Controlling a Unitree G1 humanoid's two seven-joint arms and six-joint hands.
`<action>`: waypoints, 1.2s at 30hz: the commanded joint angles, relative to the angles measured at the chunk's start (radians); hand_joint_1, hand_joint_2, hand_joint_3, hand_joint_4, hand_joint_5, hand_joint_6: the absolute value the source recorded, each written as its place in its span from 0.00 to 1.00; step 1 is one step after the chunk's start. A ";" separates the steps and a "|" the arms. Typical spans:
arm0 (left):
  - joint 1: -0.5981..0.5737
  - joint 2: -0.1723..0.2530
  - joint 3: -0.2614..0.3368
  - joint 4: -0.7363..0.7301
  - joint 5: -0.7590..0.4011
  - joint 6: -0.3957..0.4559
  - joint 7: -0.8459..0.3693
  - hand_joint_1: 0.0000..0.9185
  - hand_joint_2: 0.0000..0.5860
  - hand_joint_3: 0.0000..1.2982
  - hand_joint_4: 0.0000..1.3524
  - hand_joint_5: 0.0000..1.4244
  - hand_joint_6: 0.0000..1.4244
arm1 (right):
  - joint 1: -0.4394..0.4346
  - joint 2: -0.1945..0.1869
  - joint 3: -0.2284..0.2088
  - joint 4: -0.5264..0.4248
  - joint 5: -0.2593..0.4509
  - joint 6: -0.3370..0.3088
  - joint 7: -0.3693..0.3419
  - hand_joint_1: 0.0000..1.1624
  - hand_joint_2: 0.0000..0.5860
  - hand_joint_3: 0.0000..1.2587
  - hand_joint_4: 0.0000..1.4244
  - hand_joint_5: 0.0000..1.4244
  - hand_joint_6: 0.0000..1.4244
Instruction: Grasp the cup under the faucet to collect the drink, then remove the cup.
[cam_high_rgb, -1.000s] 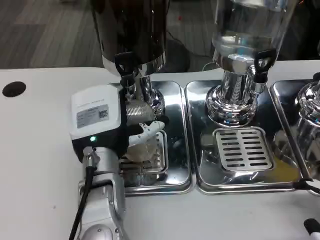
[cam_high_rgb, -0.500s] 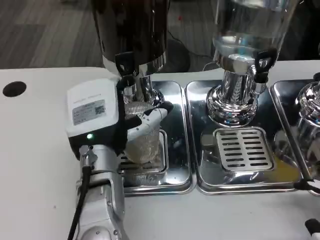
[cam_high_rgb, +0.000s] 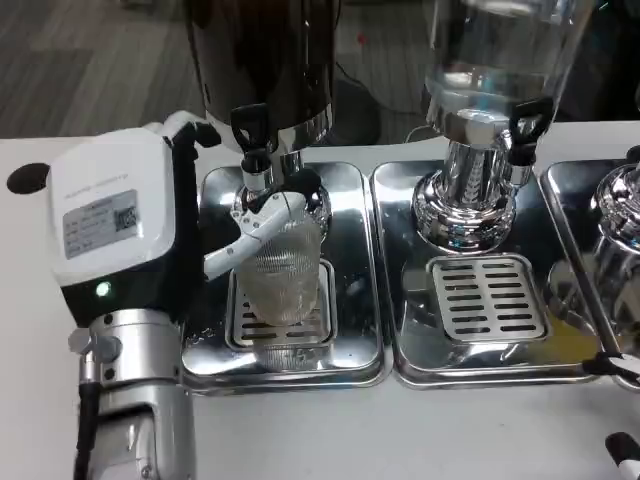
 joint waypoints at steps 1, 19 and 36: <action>0.018 -0.004 0.014 -0.066 0.018 -0.034 -0.024 0.03 0.10 0.38 0.35 0.51 0.65 | -0.003 0.006 0.003 -0.020 -0.003 0.016 0.003 0.42 0.66 0.18 0.10 0.07 0.01; -0.028 -0.065 0.038 -0.037 -0.019 -0.095 -0.065 0.03 0.11 0.21 0.16 0.50 0.63 | 0.012 0.000 -0.008 -0.021 0.009 0.015 0.004 0.42 0.65 0.18 0.10 0.07 0.01; -0.013 -0.087 0.017 -0.006 -0.024 -0.116 -0.085 0.05 0.11 0.29 0.24 0.52 0.64 | 0.014 -0.004 -0.016 -0.024 0.022 0.010 0.007 0.42 0.65 0.18 0.10 0.07 0.01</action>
